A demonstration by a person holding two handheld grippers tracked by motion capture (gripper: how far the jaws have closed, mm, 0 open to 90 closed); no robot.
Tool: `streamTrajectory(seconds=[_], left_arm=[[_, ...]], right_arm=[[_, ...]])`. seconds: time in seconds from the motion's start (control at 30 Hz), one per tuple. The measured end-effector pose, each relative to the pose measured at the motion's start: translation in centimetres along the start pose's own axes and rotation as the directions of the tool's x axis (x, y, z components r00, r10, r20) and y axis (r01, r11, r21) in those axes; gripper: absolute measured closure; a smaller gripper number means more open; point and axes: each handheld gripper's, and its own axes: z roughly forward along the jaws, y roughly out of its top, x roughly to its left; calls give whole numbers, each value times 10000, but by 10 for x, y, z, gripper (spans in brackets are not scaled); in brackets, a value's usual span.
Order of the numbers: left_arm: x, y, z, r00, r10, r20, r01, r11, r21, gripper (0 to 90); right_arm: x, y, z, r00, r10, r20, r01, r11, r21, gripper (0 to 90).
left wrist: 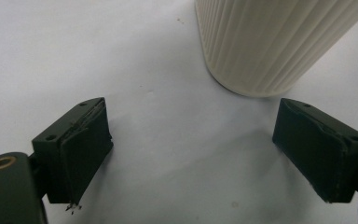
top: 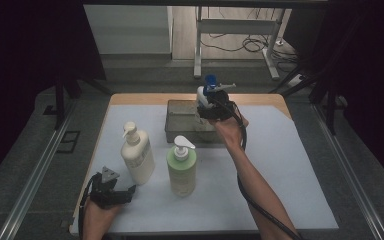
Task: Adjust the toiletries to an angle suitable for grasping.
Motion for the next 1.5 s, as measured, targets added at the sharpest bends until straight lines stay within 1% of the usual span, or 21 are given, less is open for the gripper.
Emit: streamTrajectory(seconds=[0.1,0.2,0.3,0.4,0.53,0.57,0.7,0.77,0.8,0.83,0.97,1.2,1.23,1.4,1.5], left_arm=[[0,0,0,10000,3,0,-3,10000,1,109],[0,0,0,10000,16,2,-16,10000,3,109],[0,0,0,10000,18,-3,-18,10000,0,109],[0,0,0,10000,19,-6,-19,10000,-2,109],[0,0,0,10000,5,-2,-5,10000,0,109],[0,0,0,10000,14,0,-14,10000,1,109],[0,0,0,10000,14,-2,-14,10000,-1,109],[0,0,0,10000,13,0,-13,10000,2,109],[0,0,0,10000,13,0,-13,10000,2,109],[0,0,0,10000,16,-2,-16,10000,2,109],[0,0,0,10000,15,-1,-15,10000,3,109],[0,0,0,10000,14,-4,-14,10000,-2,109],[0,0,0,10000,16,-3,-16,10000,0,109],[0,0,0,10000,16,-8,-16,10000,4,109],[0,0,0,10000,19,-8,-19,10000,6,109]], right_arm=[[-2,-4,3,10000,-24,-4,24,10000,45,403],[-2,-4,3,10000,13,-40,-13,10000,37,401],[-2,-3,4,9998,-152,-88,153,9998,112,396],[-1,-3,4,9998,-170,-105,172,9997,155,394],[1,0,5,9993,-321,-183,327,9989,347,389],[0,1,4,9988,-376,-299,390,9982,459,378],[-1,1,3,9987,-433,-278,447,9977,500,358],[-5,-1,-1,9986,-288,-438,310,9982,504,350],[-6,-2,-2,9982,-390,-452,410,9982,446,350],[-6,-2,-2,9982,-390,-452,410,9982,446,350],[-5,-4,-10,9971,-618,-444,641,9966,521,349],[-8,-8,-21,9953,-770,-591,790,9964,319,360],[-9,-10,-24,9945,-856,-600,876,9957,316,361],[-9,-14,-31,9936,-901,-683,920,9954,253,374],[-12,-20,-37,9926,-948,-764,962,9953,145,394]])
